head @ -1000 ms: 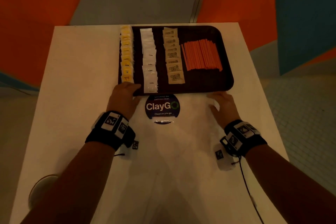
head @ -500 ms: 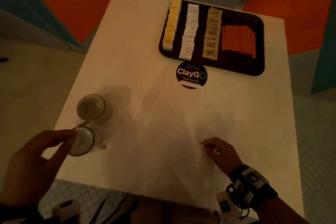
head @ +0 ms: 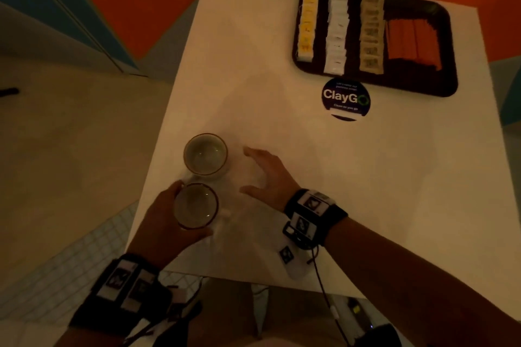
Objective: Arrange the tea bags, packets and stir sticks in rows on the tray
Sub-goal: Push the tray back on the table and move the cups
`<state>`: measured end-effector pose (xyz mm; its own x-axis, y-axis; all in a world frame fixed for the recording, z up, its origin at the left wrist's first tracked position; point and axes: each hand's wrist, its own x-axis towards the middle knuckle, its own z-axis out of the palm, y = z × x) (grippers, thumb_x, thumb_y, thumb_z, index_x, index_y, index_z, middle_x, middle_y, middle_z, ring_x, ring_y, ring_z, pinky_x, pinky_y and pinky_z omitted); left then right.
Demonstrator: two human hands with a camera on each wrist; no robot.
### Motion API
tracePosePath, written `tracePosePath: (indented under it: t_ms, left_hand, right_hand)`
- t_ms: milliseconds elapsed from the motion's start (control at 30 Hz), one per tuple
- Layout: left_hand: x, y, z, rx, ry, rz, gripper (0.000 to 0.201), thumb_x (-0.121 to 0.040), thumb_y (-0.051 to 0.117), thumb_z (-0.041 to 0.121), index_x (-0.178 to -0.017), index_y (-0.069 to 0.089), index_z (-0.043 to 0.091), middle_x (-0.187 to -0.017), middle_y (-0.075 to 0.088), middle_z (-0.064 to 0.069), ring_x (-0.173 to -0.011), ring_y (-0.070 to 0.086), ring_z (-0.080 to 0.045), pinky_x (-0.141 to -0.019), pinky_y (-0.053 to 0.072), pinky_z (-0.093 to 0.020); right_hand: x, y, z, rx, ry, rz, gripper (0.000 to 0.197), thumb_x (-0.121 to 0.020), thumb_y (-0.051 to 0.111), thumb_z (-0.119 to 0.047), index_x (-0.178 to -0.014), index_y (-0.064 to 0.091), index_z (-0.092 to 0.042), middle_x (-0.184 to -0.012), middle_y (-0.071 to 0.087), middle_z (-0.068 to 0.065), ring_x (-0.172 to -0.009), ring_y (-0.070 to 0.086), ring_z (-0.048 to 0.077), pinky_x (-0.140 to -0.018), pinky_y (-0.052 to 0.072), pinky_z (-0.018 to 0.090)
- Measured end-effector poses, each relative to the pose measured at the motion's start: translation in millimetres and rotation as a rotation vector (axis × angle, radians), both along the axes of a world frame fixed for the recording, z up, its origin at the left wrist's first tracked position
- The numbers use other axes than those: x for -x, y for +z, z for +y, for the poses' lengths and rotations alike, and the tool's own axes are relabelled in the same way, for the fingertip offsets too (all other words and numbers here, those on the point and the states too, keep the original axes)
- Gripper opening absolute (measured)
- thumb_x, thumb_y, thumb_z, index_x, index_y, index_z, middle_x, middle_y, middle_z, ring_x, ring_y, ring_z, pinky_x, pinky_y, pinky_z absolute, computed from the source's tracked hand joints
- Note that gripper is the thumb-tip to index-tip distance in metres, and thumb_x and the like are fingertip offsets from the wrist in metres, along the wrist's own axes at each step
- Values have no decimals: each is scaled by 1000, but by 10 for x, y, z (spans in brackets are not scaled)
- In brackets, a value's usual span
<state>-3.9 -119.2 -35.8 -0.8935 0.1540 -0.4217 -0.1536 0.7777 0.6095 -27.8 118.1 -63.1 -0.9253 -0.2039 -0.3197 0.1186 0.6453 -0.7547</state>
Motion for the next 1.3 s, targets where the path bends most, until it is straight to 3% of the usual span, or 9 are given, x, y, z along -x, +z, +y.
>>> tracePosePath:
  t_ms: [167,400,533,633,733,867,1000,1133,1300]
  left_hand:
    - [232,-105,-130,-100,-135,-4,109,-45,84,44,-137,32,16,-140,41,-4,-127,41,-19,-105,33,-30]
    - [601,-94,-167,-153,-447,7,91,-53,86,26,-130,36,26,-129,41,12,-120,41,-5,-99,31,-18]
    - [829,-72,-141,-119,-550,-10,101,-50,78,42,-136,32,19,-128,32,14,-121,33,-3,-103,26,-18]
    - [1052,-100,-88,-94,-596,2,102,-56,82,31,-140,26,18,-135,33,9,-127,33,-8,-107,26,-24]
    - [1231,-151,-62,-70,-626,72,101,-58,67,51,-141,18,22,-144,36,-3,-133,36,-21,-111,33,-39]
    - [1163,-59,-93,-148,-363,138,81,-64,75,27,-133,34,25,-127,44,3,-110,50,-16,-91,44,-30]
    - [768,38,-48,-186,-76,6,15,-80,66,13,-84,56,24,-79,60,2,-68,56,-12,-60,43,-12]
    - [533,-33,178,-356,-25,-322,16,-86,59,17,-99,60,26,-75,64,-5,-59,59,-16,-58,49,-24]
    - [596,-120,451,-570,197,-572,16,-90,52,11,-94,67,16,-71,67,-3,-59,64,-9,-60,53,-24]
  right_hand:
    - [506,2,-425,-3,12,33,110,-58,84,-33,-144,17,-23,-150,25,6,-136,26,29,-111,27,48]
    - [834,188,-325,-169,100,16,95,-58,82,-26,-137,29,-22,-142,31,8,-127,32,34,-103,36,51]
    - [814,408,-37,-354,184,-72,86,-67,74,-14,-137,27,-33,-144,25,7,-128,27,36,-102,36,51]
    - [711,450,163,-456,233,-38,83,-74,62,-2,-138,24,-40,-147,21,3,-132,23,35,-102,33,50]
    - [542,409,323,-416,165,-44,97,-69,55,9,-140,16,-44,-153,12,-3,-139,14,30,-108,25,49]
    - [112,310,383,-163,-350,157,62,-69,59,-7,-128,42,-19,-133,41,9,-119,41,26,-99,39,40]
    - [-252,190,280,-46,-632,46,11,-80,68,-22,-87,60,-22,-86,54,0,-78,52,16,-68,38,19]
    - [-241,92,142,75,-597,-145,19,-81,66,-29,-96,66,-16,-86,56,7,-80,53,19,-75,39,24]
    - [-33,34,43,57,-514,-142,38,-87,58,-31,-56,43,-16,-61,37,-4,-61,39,15,-59,30,24]
